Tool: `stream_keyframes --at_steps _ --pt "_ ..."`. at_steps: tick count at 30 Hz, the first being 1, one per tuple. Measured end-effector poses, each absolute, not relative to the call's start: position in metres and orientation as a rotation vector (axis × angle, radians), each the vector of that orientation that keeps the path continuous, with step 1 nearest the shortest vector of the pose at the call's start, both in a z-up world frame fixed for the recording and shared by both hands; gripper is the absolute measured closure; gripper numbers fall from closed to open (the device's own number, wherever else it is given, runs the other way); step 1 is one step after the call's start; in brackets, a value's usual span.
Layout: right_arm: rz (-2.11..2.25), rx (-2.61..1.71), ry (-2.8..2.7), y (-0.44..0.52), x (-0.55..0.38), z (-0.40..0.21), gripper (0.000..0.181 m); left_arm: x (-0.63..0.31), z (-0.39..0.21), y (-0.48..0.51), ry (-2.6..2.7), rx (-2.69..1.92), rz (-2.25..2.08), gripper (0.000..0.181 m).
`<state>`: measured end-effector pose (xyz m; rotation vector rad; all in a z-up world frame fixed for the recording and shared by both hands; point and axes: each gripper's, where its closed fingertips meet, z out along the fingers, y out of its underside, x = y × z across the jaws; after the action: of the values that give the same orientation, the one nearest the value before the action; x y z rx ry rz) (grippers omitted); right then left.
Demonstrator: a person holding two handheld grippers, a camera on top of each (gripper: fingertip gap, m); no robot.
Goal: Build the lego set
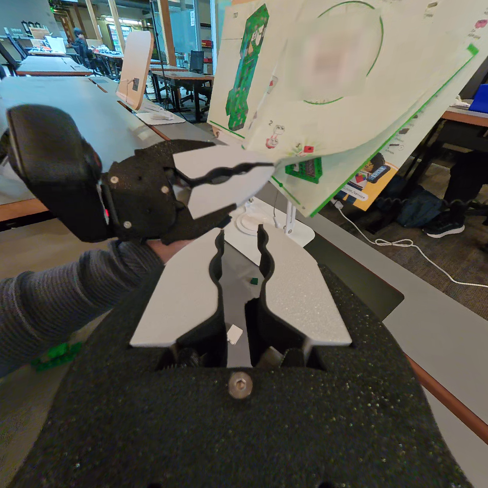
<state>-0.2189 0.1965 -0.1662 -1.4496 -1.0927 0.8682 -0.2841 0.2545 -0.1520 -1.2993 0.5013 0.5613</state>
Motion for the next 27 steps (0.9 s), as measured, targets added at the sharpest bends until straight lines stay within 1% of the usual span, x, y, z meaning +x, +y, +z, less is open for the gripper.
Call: stream_keyframes --at_steps 5,13,27 --pt "0.865 -1.451 -1.087 0.198 -0.218 -0.166 0.156 -0.264 -0.161 0.261 0.625 -1.283 0.661 0.181" --pt "0.869 -1.454 -1.085 0.198 -0.218 -0.167 0.156 -0.276 -0.15 0.256 0.48 -1.272 0.488 0.181" --pt "0.863 -1.451 -1.087 0.198 -0.217 -0.166 0.156 -0.266 -0.15 0.261 0.506 -1.275 0.441 0.181"
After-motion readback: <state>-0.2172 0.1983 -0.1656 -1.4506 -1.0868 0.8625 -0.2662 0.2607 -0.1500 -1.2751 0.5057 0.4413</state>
